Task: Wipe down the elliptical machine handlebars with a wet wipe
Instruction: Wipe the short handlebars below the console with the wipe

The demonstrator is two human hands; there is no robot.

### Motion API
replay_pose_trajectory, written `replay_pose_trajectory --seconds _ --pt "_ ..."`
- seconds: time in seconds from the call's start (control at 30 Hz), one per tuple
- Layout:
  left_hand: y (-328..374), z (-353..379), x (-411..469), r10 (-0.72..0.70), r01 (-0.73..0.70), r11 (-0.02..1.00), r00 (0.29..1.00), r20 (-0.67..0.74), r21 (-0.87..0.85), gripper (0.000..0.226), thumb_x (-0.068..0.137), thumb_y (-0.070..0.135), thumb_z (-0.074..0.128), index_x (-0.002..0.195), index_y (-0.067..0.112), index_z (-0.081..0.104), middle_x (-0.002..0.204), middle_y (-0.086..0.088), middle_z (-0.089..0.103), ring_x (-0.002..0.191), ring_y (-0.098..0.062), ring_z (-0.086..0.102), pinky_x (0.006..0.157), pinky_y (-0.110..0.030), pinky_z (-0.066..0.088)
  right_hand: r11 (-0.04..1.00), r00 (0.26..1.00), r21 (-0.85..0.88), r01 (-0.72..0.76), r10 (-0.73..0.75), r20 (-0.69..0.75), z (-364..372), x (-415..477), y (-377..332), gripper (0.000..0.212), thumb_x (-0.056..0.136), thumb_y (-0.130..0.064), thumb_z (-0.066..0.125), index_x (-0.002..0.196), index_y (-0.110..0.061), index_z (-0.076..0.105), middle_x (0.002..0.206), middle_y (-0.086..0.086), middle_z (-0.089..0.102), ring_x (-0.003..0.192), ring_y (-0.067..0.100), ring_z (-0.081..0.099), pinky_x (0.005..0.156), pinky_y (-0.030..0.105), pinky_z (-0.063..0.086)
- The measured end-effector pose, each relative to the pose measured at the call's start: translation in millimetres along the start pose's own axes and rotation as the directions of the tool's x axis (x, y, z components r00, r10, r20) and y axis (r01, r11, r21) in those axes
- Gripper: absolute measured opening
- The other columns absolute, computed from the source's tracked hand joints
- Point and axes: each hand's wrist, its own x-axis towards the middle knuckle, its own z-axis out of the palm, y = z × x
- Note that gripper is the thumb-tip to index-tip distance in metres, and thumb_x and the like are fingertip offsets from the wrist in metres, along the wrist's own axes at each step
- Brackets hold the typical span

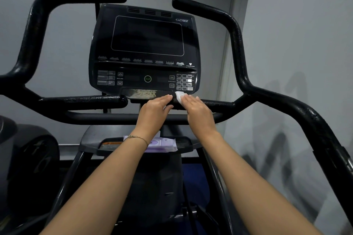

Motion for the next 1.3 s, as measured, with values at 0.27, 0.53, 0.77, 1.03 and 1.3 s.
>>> replay_pose_trajectory --seconds 0.27,0.53,0.77,1.03,1.3 --pt "0 1 -2 -0.011 0.011 0.999 1.000 -0.018 -0.032 0.036 0.087 0.013 0.064 0.123 0.008 0.062 0.124 -0.006 0.063 0.111 -0.019 0.063 0.100 -0.029 0.047 1.000 0.997 0.001 -0.026 0.026 0.070 -8 0 4 0.043 0.080 0.007 0.049 0.121 -0.002 0.059 0.120 0.013 0.064 0.114 0.027 0.060 0.098 0.037 0.046" --pt "4 -3 -1 -0.072 0.073 0.996 0.997 0.009 -0.043 0.038 0.089 0.016 0.062 0.126 0.011 0.059 0.127 -0.004 0.062 0.115 -0.016 0.060 0.102 -0.023 0.043 0.999 0.978 -0.005 -0.033 0.033 0.206 -15 7 -2 0.046 0.090 0.002 0.041 0.134 -0.011 0.048 0.135 0.008 0.053 0.127 0.023 0.048 0.102 0.035 0.040" --pt "7 -6 1 -0.072 0.072 0.997 0.997 0.026 -0.027 0.038 0.089 0.017 0.062 0.126 0.011 0.059 0.121 -0.006 0.066 0.109 -0.019 0.063 0.099 -0.027 0.046 0.992 0.971 -0.059 -0.110 0.120 0.207 -17 14 3 0.045 0.091 0.001 0.039 0.133 -0.011 0.047 0.130 0.009 0.057 0.119 0.026 0.054 0.094 0.037 0.046" --pt "11 -4 -5 -0.084 0.084 0.996 0.996 0.010 -0.007 0.037 0.091 0.017 0.059 0.128 0.011 0.058 0.117 -0.008 0.067 0.108 -0.022 0.063 0.094 -0.029 0.048 0.990 0.981 -0.053 -0.127 0.134 0.137 -16 2 17 0.047 0.085 0.009 0.041 0.128 -0.006 0.053 0.129 0.011 0.058 0.122 0.025 0.053 0.108 0.034 0.034" --pt "12 -14 13 -0.019 -0.004 0.982 0.992 0.122 0.189 0.037 0.093 0.028 0.055 0.126 0.013 0.059 0.127 -0.002 0.062 0.114 -0.020 0.059 0.093 -0.033 0.049 0.991 0.988 -0.032 -0.133 0.135 0.073 -21 -13 39 0.049 0.075 0.016 0.045 0.117 -0.002 0.063 0.120 0.013 0.064 0.114 0.027 0.060 0.102 0.037 0.041"
